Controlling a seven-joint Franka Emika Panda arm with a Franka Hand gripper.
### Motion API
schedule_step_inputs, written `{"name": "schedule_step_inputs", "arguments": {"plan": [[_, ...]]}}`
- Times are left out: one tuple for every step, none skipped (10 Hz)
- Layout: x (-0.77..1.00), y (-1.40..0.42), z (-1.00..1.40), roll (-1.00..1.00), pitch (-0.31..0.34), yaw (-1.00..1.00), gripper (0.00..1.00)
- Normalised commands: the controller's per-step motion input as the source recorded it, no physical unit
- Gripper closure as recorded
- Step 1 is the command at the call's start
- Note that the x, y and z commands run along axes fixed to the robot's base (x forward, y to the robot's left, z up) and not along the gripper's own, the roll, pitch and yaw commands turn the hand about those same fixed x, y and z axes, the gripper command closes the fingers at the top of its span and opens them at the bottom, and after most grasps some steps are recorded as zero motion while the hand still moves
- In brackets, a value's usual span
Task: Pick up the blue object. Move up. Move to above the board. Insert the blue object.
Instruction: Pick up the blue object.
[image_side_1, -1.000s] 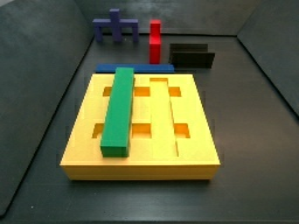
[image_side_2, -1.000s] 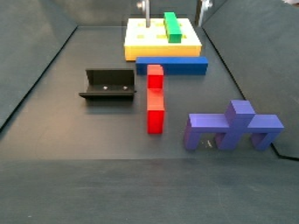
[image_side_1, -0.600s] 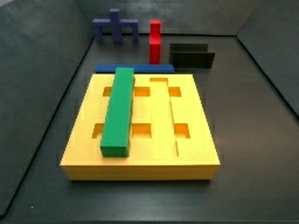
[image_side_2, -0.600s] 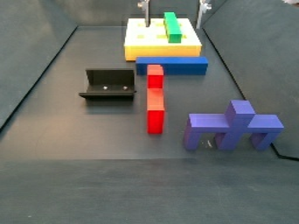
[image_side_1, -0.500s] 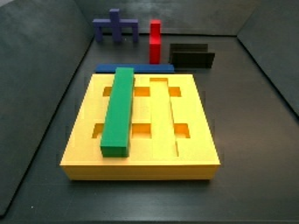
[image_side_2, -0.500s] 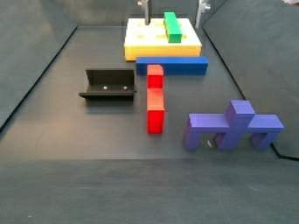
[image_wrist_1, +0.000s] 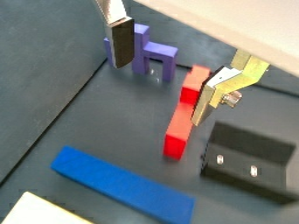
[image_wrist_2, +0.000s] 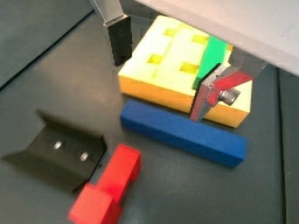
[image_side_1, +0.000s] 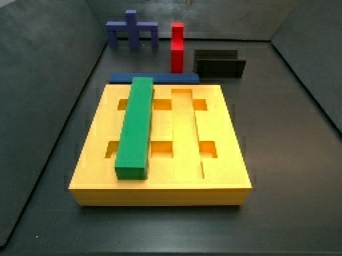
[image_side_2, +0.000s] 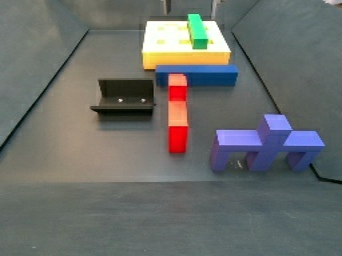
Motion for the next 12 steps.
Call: {"name": "schedule_step_inputs", "arguments": {"plan": [[0.0, -0.35, -0.17, -0.02, -0.07, -0.83, 0.0], [0.0, -0.05, -0.32, -0.04, -0.061, -1.0, 0.0], [0.0, 0.0, -0.35, 0.0, -0.024, -1.0, 0.0], [0.0, 0.0, -0.37, 0.0, -0.006, -1.0, 0.0], [0.0, -0.22, -0.33, 0.0, 0.0, -0.96, 0.0], [0.0, -0.41, -0.36, 0.0, -0.01, -0.82, 0.0], [0.0, -0.4, -0.37, 0.0, -0.016, -0.83, 0.0], [0.0, -0.21, -0.47, 0.0, 0.0, -0.93, 0.0], [0.0, -0.12, -0.49, 0.0, 0.043, -0.98, 0.0], [0.0, -0.07, -0.48, 0.0, 0.084, -0.98, 0.0], [-0.09, -0.06, -0.51, 0.0, 0.111, -0.85, 0.0], [-0.15, -0.06, -0.53, -0.02, 0.131, -0.77, 0.0]]}}
